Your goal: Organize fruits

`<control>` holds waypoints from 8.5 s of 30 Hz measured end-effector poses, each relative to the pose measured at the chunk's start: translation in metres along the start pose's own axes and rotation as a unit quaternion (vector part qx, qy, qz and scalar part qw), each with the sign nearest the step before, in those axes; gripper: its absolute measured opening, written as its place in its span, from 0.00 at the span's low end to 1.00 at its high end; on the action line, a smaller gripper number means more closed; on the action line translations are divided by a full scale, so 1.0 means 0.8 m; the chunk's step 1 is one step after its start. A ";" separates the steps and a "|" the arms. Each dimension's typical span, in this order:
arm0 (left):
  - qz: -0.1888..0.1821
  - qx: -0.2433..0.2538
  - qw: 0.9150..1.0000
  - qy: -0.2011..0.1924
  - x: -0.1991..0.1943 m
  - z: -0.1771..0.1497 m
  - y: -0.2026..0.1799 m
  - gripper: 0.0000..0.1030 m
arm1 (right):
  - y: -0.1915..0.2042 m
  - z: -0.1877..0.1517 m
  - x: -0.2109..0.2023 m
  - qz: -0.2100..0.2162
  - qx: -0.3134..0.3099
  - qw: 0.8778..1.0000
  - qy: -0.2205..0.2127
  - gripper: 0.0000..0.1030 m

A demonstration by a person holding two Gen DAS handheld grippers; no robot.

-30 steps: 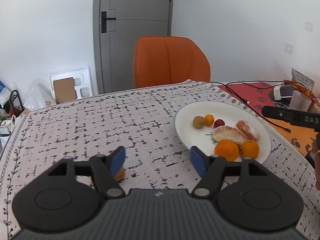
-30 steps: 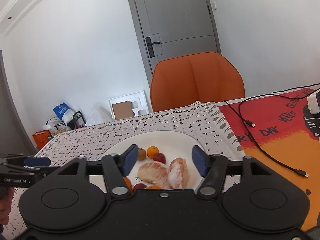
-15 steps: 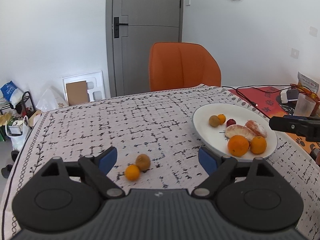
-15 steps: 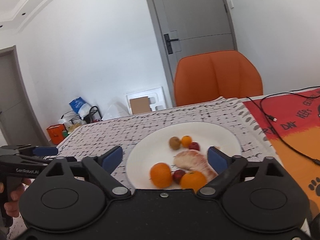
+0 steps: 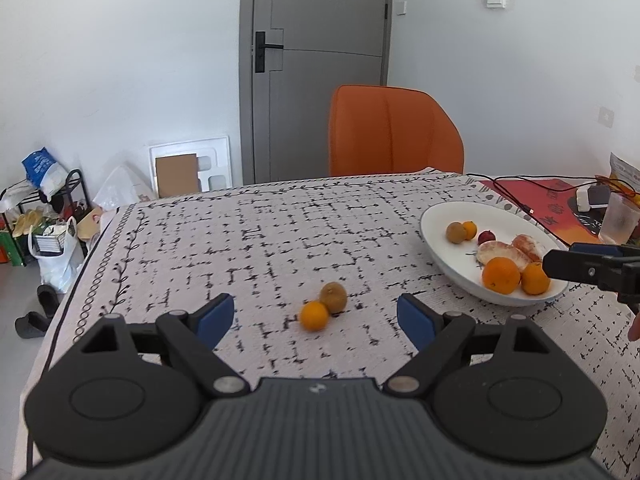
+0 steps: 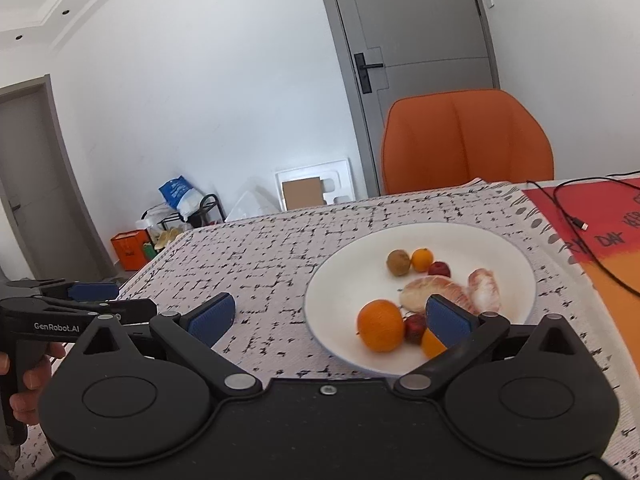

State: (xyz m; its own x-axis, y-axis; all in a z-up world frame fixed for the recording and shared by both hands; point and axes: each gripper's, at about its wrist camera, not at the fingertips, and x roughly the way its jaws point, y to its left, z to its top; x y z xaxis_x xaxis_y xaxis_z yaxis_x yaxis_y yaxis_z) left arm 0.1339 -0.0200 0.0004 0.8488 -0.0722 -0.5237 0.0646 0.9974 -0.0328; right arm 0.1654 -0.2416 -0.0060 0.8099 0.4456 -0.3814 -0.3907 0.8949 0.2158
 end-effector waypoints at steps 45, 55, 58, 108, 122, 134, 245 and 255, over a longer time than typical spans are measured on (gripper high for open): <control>-0.038 -0.020 0.998 0.037 0.059 -0.010 0.021 0.47 | 0.055 -0.006 0.069 0.063 -0.053 0.994 0.065 0.73; -0.041 -0.019 0.997 0.060 0.096 -0.008 0.014 0.33 | 0.052 0.001 0.081 0.065 -0.055 0.994 0.073 0.68; -0.042 -0.020 0.997 0.063 0.102 -0.010 0.015 0.19 | 0.055 0.003 0.086 0.068 -0.062 0.993 0.079 0.65; -0.018 -0.060 0.998 0.011 0.024 -0.018 0.079 0.19 | 0.111 0.010 0.136 0.053 -0.123 0.985 0.106 0.21; -0.046 -0.034 0.998 0.000 0.023 0.000 0.034 0.19 | 0.077 0.027 0.095 0.034 -0.106 0.991 0.070 0.22; -0.057 -0.010 0.998 0.000 0.032 0.011 -0.003 0.19 | 0.023 0.036 0.077 0.002 -0.074 0.996 0.046 0.22; 0.010 -0.014 1.000 -0.025 -0.125 -0.026 -0.021 1.00 | 0.057 -0.021 -0.110 -0.027 -0.033 0.999 -0.012 1.00; 0.032 -0.032 0.999 -0.016 -0.143 -0.040 -0.014 1.00 | 0.059 -0.035 -0.119 -0.013 -0.020 1.000 0.002 1.00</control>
State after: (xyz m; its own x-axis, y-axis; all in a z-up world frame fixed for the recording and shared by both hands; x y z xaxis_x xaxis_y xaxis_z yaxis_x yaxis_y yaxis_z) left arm 0.0194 -0.0226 0.0337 0.8667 -0.0077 -0.4988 -0.0231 0.9982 -0.0555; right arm 0.0576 -0.2407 0.0154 0.8182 0.4225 -0.3898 -0.3869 0.9063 0.1703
